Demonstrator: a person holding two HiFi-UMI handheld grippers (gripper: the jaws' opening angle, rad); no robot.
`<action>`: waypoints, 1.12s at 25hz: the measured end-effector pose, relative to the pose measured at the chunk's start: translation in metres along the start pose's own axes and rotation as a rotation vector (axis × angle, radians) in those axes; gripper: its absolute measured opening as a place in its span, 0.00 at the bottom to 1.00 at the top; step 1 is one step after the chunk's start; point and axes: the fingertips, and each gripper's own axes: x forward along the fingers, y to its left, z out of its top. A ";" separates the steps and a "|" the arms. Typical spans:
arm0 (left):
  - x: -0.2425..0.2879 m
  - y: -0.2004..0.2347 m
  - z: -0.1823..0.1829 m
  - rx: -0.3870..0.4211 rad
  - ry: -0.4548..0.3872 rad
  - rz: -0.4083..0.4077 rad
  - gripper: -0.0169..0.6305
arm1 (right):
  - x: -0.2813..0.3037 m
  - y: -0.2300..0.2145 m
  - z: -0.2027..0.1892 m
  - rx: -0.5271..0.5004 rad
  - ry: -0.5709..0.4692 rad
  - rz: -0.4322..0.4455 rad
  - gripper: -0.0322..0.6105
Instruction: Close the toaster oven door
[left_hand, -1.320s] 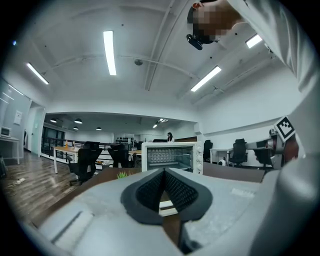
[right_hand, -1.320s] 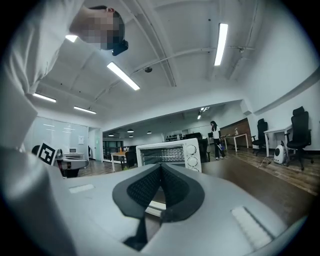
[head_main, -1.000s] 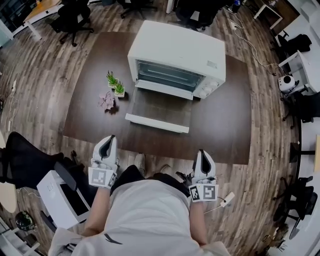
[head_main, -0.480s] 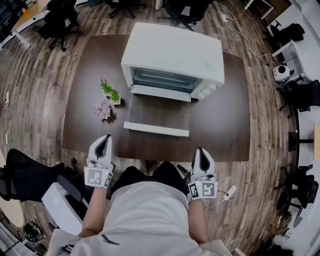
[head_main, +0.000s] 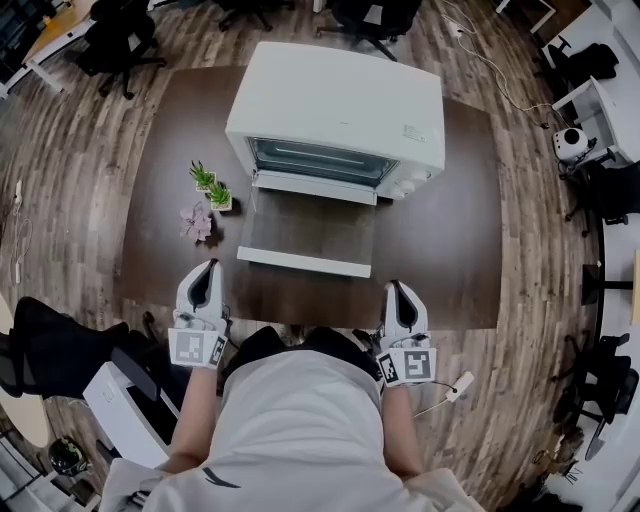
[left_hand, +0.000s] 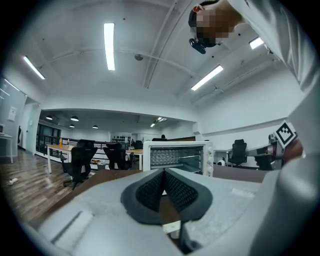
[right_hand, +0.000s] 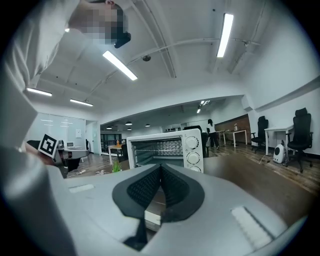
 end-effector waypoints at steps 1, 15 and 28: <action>0.002 -0.001 0.000 0.000 0.001 0.002 0.02 | 0.001 -0.002 -0.001 0.003 0.001 0.001 0.05; 0.002 0.008 -0.004 0.016 0.014 0.017 0.02 | 0.017 -0.006 -0.083 0.074 0.265 0.010 0.20; 0.000 0.003 -0.002 0.030 0.028 0.004 0.02 | 0.030 -0.008 -0.173 0.009 0.627 0.004 0.19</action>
